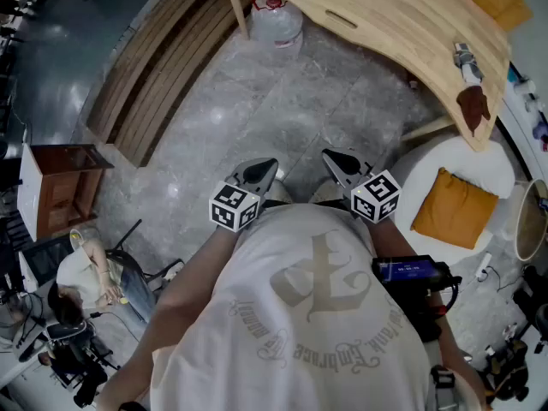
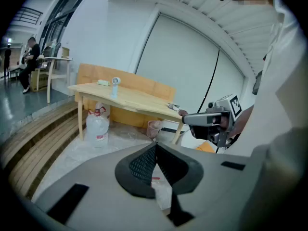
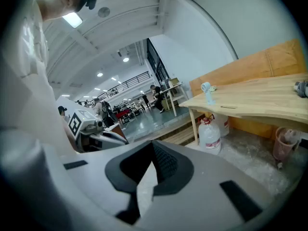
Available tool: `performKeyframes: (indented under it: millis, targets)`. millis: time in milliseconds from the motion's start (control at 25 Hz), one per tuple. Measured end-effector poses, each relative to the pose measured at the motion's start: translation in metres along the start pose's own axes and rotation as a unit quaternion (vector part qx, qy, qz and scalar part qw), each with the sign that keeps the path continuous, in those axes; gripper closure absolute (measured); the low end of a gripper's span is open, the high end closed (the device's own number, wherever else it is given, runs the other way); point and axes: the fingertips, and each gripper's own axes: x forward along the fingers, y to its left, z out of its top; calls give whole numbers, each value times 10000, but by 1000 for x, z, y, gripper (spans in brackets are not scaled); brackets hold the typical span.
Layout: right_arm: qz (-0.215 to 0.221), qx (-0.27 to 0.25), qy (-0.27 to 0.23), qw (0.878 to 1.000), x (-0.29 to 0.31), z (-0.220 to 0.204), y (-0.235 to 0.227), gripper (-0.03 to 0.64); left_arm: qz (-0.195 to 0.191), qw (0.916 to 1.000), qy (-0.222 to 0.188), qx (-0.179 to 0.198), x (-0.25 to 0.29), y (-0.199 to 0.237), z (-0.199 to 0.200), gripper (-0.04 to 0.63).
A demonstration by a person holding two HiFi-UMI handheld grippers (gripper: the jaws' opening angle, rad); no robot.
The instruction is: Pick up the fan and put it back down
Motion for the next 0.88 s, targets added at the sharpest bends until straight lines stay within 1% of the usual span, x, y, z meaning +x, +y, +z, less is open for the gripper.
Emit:
performKeyframes:
  millis: [80, 240, 360, 480, 720, 880]
  targets:
    - [-30, 20, -76, 10000, -1, 4, 0, 603, -1, 10000, -6, -1, -2, 0, -1, 584]
    - [-102, 141, -388, 9991, -8, 16, -7, 603, -16, 10000, -17, 19, 1, -4, 1, 584]
    - [-157, 70, -324, 9993, -15, 14, -11, 603, -55, 10000, 1, 60, 6, -10, 4, 584]
    - [-198, 127, -290, 9993, -23, 10, -18, 603, -88, 9999, 28, 110, 15, -17, 8, 584]
    - [-353, 298, -369, 9982, -50, 4, -41, 603, -198, 9994, 155, 246, 40, -38, 16, 584]
    - [-422, 379, -475, 9973, -65, 8, -57, 603, -232, 9990, 214, 327, 54, -48, 22, 584]
